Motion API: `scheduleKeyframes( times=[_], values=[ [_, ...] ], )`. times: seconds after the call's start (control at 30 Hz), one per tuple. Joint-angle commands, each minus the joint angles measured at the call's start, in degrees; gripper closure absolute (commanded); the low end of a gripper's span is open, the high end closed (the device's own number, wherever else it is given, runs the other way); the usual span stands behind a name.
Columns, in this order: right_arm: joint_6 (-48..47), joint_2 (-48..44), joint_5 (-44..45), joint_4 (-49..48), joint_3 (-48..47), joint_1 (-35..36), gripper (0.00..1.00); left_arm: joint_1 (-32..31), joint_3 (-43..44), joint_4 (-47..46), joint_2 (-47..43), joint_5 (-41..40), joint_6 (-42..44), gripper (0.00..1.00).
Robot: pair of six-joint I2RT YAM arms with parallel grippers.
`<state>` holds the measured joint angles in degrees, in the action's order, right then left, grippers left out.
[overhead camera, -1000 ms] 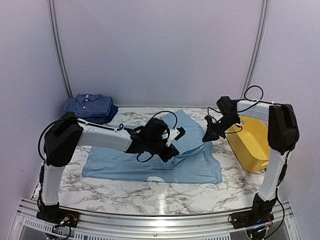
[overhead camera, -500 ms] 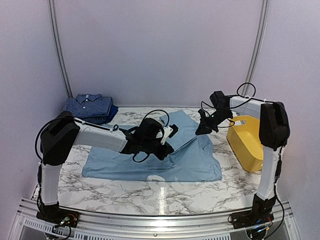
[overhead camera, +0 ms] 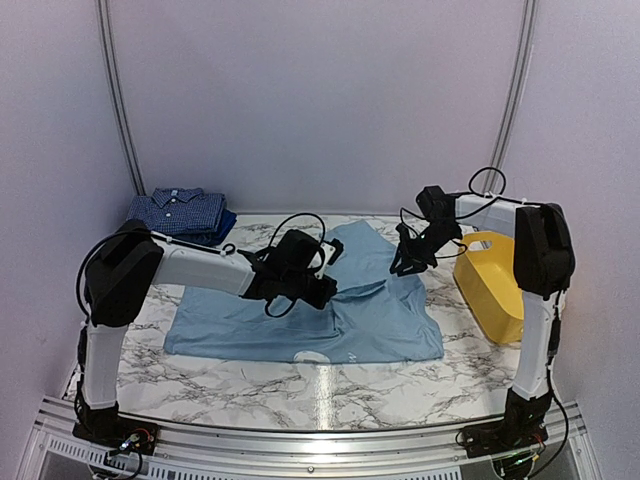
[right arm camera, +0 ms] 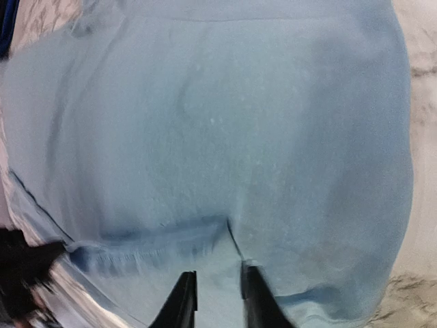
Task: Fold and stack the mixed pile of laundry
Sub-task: Adjust the 1/3-folded T-shirt at the center of the board, then move the 1/3-folded T-shirt to the center of the board.
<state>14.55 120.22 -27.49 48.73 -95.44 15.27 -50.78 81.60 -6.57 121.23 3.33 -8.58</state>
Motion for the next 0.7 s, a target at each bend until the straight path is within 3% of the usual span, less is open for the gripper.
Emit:
scheduleKeyframes(
  times=[0.0,0.07,0.17,0.27,0.33,0.43,0.57,0.67],
  values=[
    [-0.29,-2.34,4.06,0.83,-1.49,0.38,0.71,1.95,3.51,6.31,3.10,-5.36,-4.51,0.92],
    [-0.75,-4.63,4.51,0.96,-0.34,0.38,0.66,2.94,3.71,9.24,3.18,-6.57,-6.61,0.73],
    [-1.80,-8.66,4.08,1.36,3.06,0.46,0.64,4.25,0.65,9.73,0.06,-7.90,-8.89,0.61],
    [-2.21,-14.23,1.41,-0.54,8.94,1.19,0.64,5.70,-4.55,9.80,-6.45,-9.87,-9.75,0.39],
    [-1.35,-17.13,-1.17,-2.07,13.47,2.71,0.64,6.63,-8.29,10.33,-11.42,-8.90,-9.87,0.31],
    [0.72,-20.43,-4.44,-5.60,20.35,6.69,0.64,8.47,-15.40,11.89,-19.64,-5.65,-13.26,0.12],
    [3.59,-21.70,-5.96,-10.20,27.63,9.99,0.64,10.54,-23.78,17.73,-30.10,-3.69,-17.97,0.02],
    [3.79,-21.96,-5.13,-12.50,33.78,9.74,0.65,13.92,-29.82,21.89,-37.22,-3.63,-20.03,0.01]
  ],
)
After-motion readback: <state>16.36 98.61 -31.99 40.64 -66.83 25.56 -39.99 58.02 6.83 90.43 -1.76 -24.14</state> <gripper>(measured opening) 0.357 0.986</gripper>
